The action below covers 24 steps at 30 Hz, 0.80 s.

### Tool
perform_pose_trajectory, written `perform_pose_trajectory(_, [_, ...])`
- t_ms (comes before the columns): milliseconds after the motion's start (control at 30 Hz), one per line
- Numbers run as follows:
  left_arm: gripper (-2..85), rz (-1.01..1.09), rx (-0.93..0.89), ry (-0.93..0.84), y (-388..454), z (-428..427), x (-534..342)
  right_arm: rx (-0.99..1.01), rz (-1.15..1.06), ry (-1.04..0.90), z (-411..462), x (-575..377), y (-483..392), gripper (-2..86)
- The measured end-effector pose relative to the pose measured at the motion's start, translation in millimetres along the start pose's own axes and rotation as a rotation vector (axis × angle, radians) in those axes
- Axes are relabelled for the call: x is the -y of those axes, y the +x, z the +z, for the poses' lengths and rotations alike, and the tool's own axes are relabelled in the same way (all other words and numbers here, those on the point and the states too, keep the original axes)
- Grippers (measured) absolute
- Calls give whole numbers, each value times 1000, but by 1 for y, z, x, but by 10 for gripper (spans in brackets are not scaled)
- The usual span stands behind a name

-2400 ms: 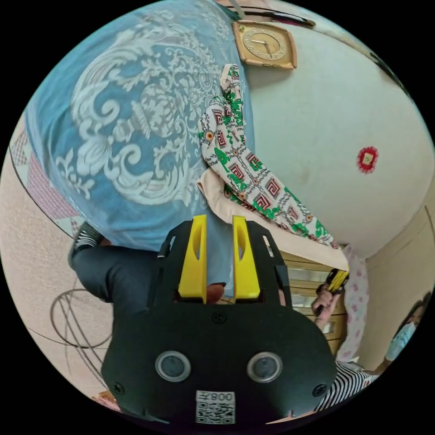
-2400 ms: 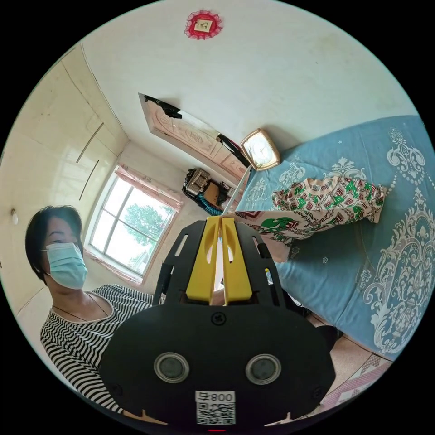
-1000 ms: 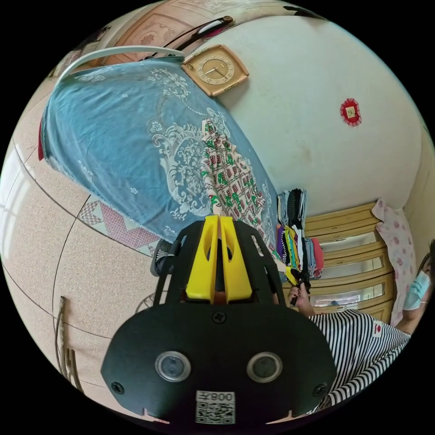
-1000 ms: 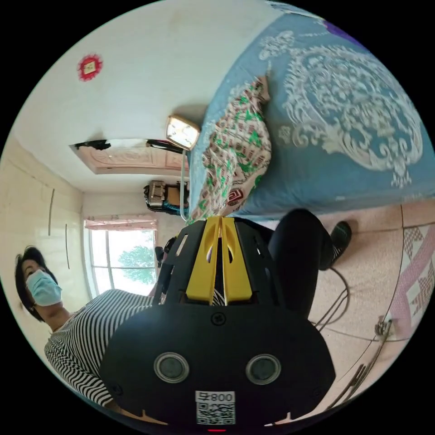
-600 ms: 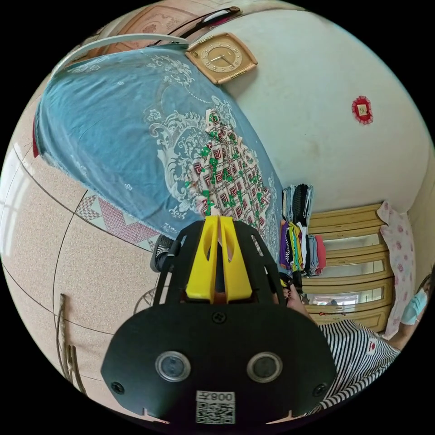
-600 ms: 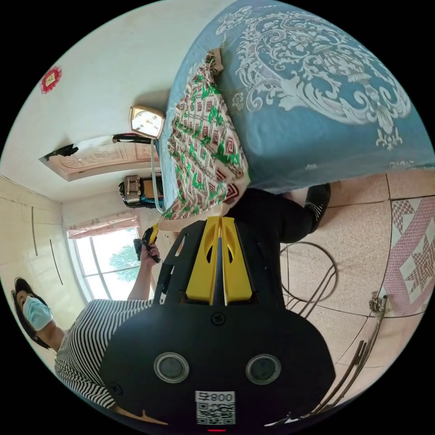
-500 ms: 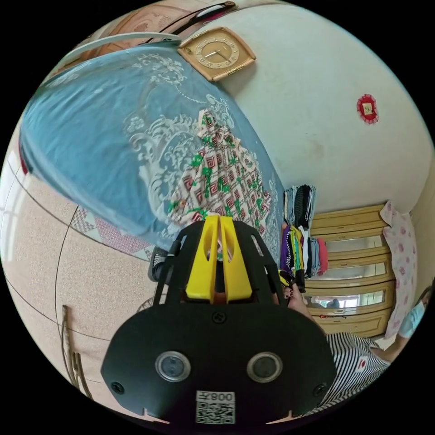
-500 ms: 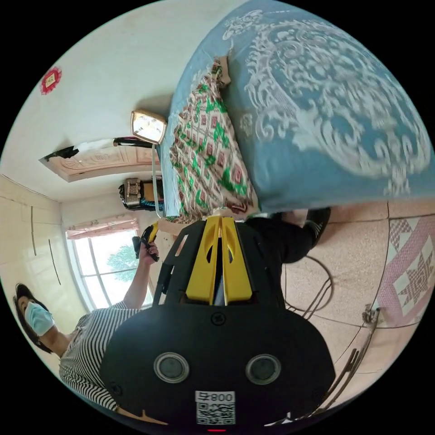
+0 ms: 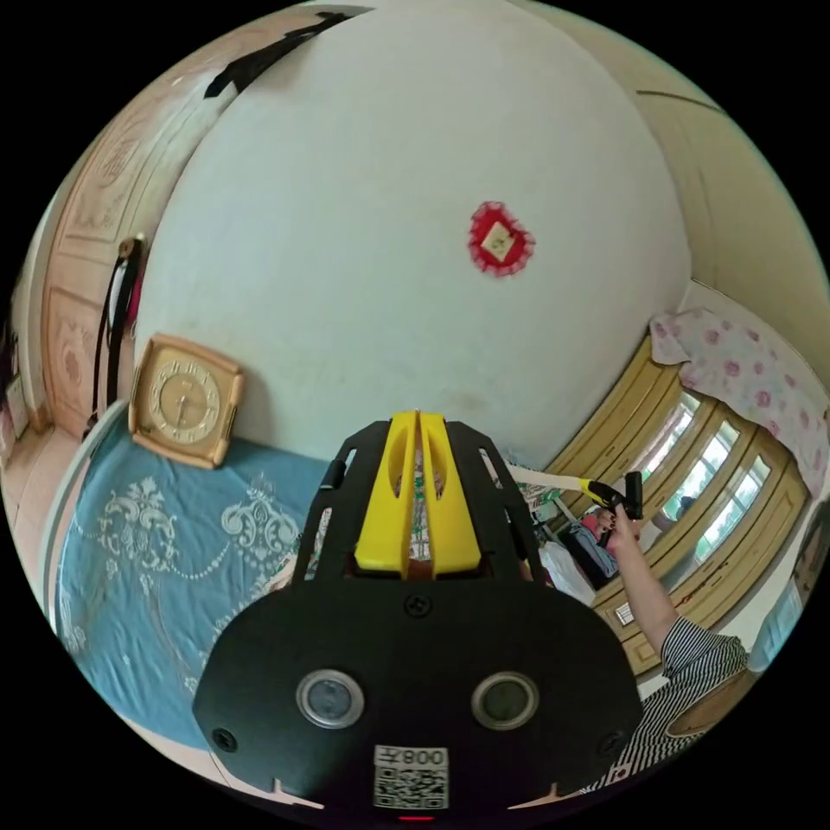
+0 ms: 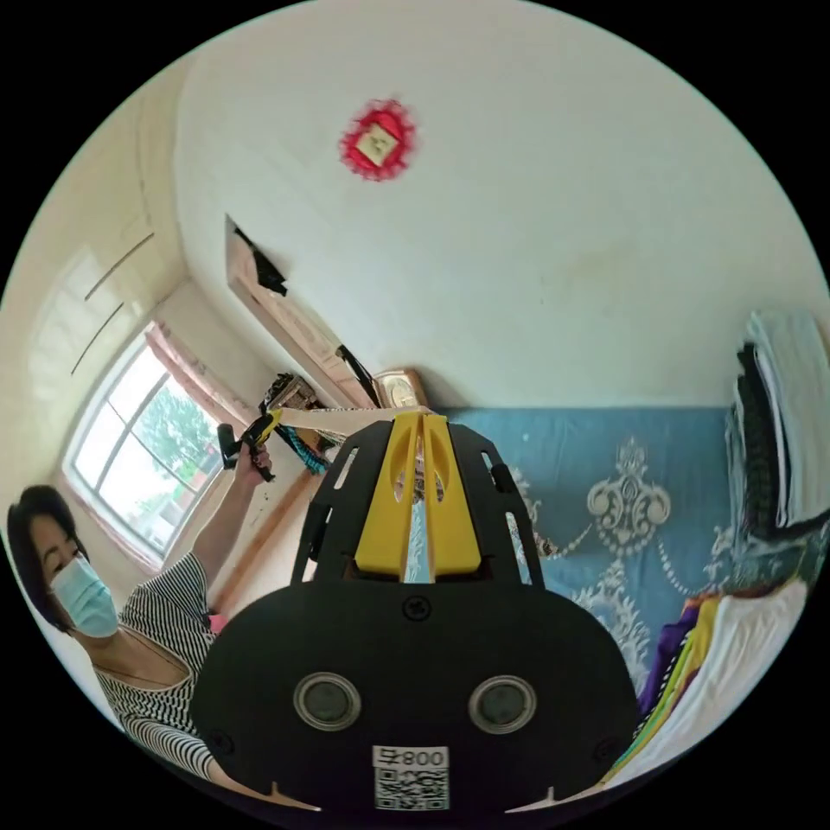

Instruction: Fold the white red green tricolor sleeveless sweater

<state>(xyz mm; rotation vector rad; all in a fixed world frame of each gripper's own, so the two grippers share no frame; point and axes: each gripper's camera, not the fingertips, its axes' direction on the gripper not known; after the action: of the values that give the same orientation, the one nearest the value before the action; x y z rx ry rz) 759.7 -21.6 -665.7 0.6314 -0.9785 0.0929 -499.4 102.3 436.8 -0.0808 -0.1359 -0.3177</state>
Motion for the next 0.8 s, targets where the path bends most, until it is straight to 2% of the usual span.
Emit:
perform_pose_trajectory(100, [3,40,-38,21,14,-24,-9,53,-52,57,-27,-23,-17,3])
perform_pose_trajectory(200, [3,47,-52,-31,16,-42,-41,96,-29,46,-39,-72,-13,2])
perform_pose_trajectory(333, [3,1,-80,-132,-4,-64,-121,132,58,-16,-37,-158,6,2])
perform_pose_trajectory(400, [3,-41,-40,-206,-19,-69,-163,149,159,-92,-25,-229,26,2])
perform_pose_trajectory(600, [4,-379,1,-477,-96,-59,-321,164,549,-293,24,-419,89,3])
perform_pose_trajectory(667, [4,-492,11,-551,-117,-55,-368,138,644,-352,34,-463,104,2])
perform_pose_trajectory(800, [3,-547,28,-610,-130,-51,-402,86,771,-415,41,-521,121,2])
